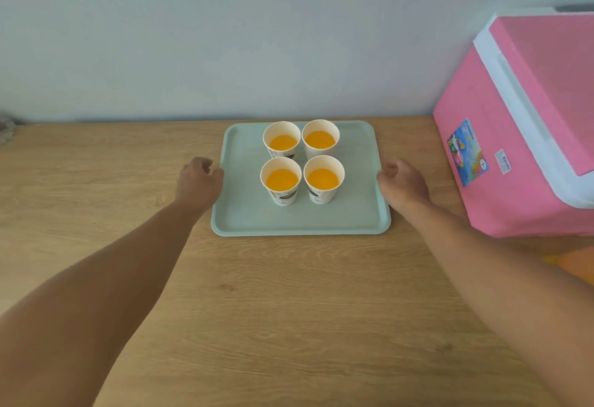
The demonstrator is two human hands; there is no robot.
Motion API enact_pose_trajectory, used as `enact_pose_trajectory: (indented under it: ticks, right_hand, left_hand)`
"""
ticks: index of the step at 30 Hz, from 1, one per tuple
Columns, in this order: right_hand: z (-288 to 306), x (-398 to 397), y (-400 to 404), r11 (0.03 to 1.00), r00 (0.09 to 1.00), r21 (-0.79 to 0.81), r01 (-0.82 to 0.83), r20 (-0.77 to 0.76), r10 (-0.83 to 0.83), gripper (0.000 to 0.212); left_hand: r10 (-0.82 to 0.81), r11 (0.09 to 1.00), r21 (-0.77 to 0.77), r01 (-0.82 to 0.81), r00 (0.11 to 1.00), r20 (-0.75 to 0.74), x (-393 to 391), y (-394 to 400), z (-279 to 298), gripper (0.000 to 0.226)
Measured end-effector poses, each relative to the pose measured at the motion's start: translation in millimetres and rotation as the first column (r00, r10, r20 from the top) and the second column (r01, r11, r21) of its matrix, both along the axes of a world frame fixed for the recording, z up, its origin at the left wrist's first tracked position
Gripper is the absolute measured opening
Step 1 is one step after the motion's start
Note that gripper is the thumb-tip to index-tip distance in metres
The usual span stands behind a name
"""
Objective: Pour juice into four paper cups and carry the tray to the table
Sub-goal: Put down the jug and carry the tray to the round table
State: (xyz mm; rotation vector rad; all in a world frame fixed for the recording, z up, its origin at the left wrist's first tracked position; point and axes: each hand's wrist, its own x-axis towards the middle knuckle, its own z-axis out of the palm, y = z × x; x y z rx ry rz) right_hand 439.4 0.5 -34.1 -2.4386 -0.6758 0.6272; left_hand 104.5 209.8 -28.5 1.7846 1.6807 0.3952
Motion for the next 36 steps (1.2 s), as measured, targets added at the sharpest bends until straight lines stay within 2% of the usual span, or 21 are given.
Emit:
enact_pose_trajectory:
  ticks: [3,8,13,16,21,36]
  right_hand:
    - [-2,-3,0,0.996,1.0,-0.088,-0.025,0.008,0.026,0.047]
    - [7,-6,2,0.973,0.991,-0.197,-0.122,0.034,0.131,0.033]
    - [14,5,3,0.958,0.976,-0.194,-0.212,-0.092,0.198,0.046]
    - [13,3,-1,0.98,0.971,-0.102,-0.173,-0.182,0.152,0.054]
    - [9,-13,-23,0.993,0.965,-0.018,-0.117,-0.238,0.11,0.057]
    - [21,-81,-143,0.991,0.957,0.048,0.125,-0.271,-0.107,0.056]
  left_hand:
    - [-0.034,0.997,-0.069,0.034,0.999,-0.007,-3,-8,-4,0.045]
    - [-0.057,0.994,-0.092,0.058,0.998,0.012,1,-7,-4,0.033]
    - [-0.06,0.977,-0.195,0.082,0.991,0.115,-7,2,-6,0.04]
    - [0.023,0.962,-0.271,0.03,0.982,0.19,-6,0,-5,0.041]
    - [0.039,0.964,-0.264,0.021,0.975,0.219,-11,-11,-1,0.042]
    - [-0.223,0.929,-0.243,0.28,0.946,0.236,-22,-49,17,0.041]
